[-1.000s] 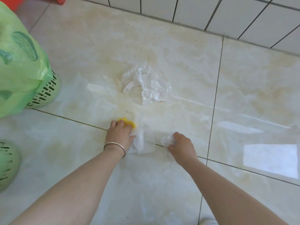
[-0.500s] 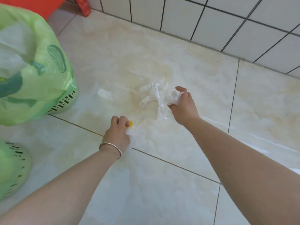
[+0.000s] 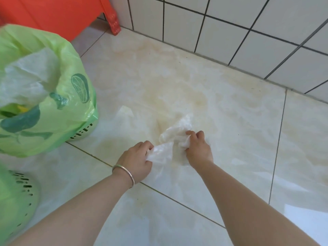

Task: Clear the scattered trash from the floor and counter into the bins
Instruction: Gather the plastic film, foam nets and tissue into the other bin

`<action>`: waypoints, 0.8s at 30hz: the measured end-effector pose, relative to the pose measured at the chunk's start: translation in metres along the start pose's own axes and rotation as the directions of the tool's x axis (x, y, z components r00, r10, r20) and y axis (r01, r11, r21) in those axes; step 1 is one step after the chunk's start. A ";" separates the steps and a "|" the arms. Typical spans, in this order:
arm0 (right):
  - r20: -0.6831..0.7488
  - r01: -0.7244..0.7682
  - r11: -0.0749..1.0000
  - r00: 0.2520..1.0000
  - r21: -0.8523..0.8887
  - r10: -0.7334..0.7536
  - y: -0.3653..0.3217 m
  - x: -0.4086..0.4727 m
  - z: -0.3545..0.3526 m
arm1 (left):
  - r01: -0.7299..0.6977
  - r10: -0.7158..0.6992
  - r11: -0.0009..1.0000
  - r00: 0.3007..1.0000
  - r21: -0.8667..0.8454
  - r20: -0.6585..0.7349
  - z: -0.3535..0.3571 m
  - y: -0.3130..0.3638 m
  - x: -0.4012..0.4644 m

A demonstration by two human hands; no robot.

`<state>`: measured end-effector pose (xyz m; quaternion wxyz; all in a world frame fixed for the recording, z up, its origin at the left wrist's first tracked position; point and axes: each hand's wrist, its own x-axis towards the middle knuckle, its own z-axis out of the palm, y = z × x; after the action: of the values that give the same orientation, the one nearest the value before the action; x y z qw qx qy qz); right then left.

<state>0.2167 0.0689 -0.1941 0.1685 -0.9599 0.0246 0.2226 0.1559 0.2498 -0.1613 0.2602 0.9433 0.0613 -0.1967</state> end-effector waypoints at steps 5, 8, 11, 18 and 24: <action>-0.017 0.097 0.995 0.995 0.034 -0.097 0.012 -0.019 0.014 | -0.074 0.070 0.997 0.993 0.035 0.090 0.003 0.027 0.015; -0.043 0.143 0.967 0.990 0.209 -0.137 0.012 -0.030 0.007 | -0.105 0.099 0.994 0.980 0.029 0.175 0.007 0.039 0.016; -0.070 0.251 0.903 0.968 0.348 -0.242 0.002 -0.042 -0.013 | -0.100 0.114 0.990 0.983 -0.101 0.144 0.002 0.042 0.014; -0.173 0.481 0.690 0.867 0.541 -0.468 -0.095 -0.067 -0.102 | -0.203 0.122 0.882 0.970 -0.424 -0.211 -0.096 0.043 -0.021; -0.337 0.706 0.477 0.686 0.524 -0.645 -0.238 -0.082 -0.155 | -0.395 0.126 0.884 0.717 -0.251 -0.686 -0.229 0.022 -0.058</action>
<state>0.2368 0.2387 0.0471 0.5448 -0.7885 -0.2761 0.0721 0.1853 0.3486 0.0525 0.4254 0.8815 0.0486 0.1992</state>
